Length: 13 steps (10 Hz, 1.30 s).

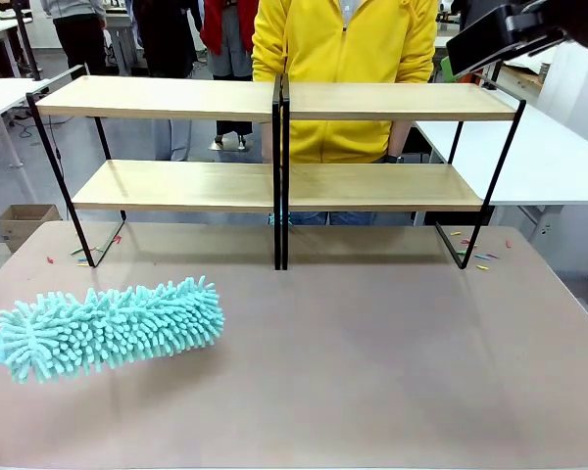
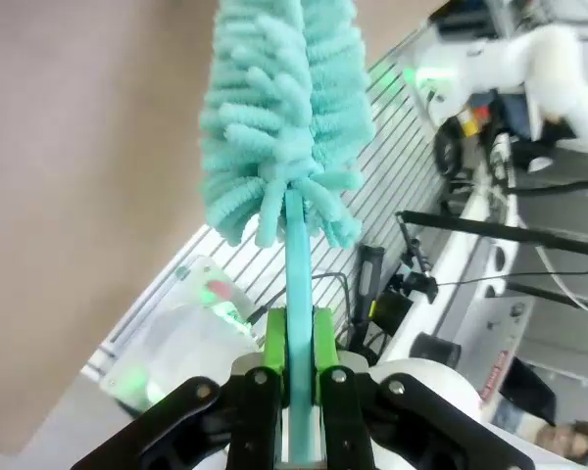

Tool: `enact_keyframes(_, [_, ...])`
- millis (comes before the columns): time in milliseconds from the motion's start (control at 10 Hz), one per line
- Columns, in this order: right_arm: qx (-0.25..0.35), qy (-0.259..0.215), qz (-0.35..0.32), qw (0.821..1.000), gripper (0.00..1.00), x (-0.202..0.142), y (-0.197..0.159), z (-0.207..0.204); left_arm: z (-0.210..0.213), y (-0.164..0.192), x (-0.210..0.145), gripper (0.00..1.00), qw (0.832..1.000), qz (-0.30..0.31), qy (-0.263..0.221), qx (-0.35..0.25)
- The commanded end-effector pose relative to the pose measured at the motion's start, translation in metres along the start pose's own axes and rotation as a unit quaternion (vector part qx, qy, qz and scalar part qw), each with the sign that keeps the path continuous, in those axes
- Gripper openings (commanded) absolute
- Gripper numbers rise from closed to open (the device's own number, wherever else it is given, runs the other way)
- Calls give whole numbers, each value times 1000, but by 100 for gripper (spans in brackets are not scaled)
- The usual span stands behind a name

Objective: Clean the shelves.
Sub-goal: Clean another randomly selected level of the Shelf with the Duster.

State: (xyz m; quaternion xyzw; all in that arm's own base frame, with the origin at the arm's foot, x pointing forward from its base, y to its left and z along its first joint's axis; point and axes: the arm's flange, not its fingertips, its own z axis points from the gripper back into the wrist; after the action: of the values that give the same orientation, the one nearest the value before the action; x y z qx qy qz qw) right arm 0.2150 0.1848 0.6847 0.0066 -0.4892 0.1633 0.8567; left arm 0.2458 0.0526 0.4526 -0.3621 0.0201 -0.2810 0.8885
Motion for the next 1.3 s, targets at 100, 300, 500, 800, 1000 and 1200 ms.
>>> enact_keyframes(100, [-2, -1, -3, 1000, 100, 0, -1, -1, 13, -9, -11, 12, 999, -14, -41, -17])
enact_keyframes(300, [-2, -1, -3, 1000, 100, 0, -1, -1, -14, 5, 9, 12, 997, 36, -46, 50])
enact_keyframes(500, [-2, -1, -3, 1000, 100, 0, -1, -1, -26, 15, 23, 12, 987, 71, -113, 91])
enact_keyframes(800, [-2, -1, -3, 1000, 100, 0, -1, -1, -47, 38, 49, 12, 974, 125, -137, 127])
enact_keyframes(1000, [-2, -1, -3, 1000, 100, 0, -1, -1, -57, 56, 66, 12, 965, 169, -145, 139])
enact_keyframes(1200, [-2, -1, -3, 1000, 100, 0, -1, -1, -58, 63, 72, 12, 943, 192, -223, 155])
